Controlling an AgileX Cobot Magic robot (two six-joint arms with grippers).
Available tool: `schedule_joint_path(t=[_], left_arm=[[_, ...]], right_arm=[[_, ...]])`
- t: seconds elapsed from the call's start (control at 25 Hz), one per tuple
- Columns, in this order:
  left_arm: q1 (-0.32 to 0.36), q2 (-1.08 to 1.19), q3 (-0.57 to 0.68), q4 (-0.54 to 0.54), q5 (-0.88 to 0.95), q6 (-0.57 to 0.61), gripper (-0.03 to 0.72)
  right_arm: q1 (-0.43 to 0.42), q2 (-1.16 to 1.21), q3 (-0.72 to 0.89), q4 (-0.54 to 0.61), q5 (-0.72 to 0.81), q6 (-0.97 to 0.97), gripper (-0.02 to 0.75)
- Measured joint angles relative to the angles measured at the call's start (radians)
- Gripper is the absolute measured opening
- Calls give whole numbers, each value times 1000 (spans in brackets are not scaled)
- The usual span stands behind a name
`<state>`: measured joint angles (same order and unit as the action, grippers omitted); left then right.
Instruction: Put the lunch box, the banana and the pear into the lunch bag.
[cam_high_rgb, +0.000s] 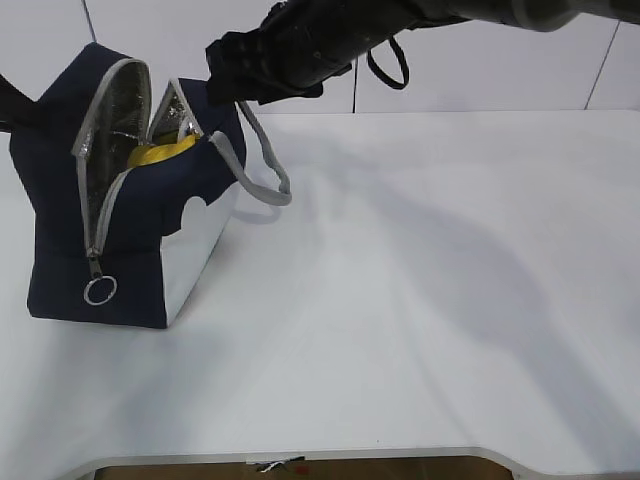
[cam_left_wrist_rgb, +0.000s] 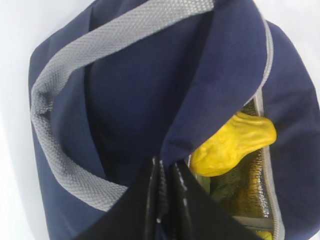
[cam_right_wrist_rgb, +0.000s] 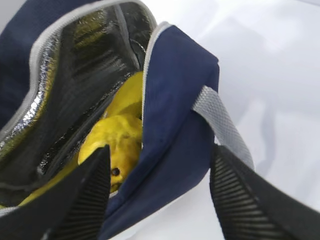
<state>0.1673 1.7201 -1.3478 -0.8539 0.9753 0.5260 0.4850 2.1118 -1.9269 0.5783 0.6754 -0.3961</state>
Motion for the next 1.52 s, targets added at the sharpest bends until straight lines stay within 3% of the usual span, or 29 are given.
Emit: schedule_joint_path(t=[0.6, 1.0, 1.16, 1.52], left_arm=[[0, 0, 0, 0, 2, 0, 27], [0, 0, 0, 0, 14, 0, 27], [0, 0, 0, 0, 20, 0, 27], [0, 0, 0, -4, 47, 0, 27]], right_arm=[[0, 26, -8, -24, 43, 139, 503], [0, 83, -29, 77, 44, 156, 482], [0, 85, -33, 82, 44, 156, 377], [0, 85, -33, 79, 45, 121, 30]])
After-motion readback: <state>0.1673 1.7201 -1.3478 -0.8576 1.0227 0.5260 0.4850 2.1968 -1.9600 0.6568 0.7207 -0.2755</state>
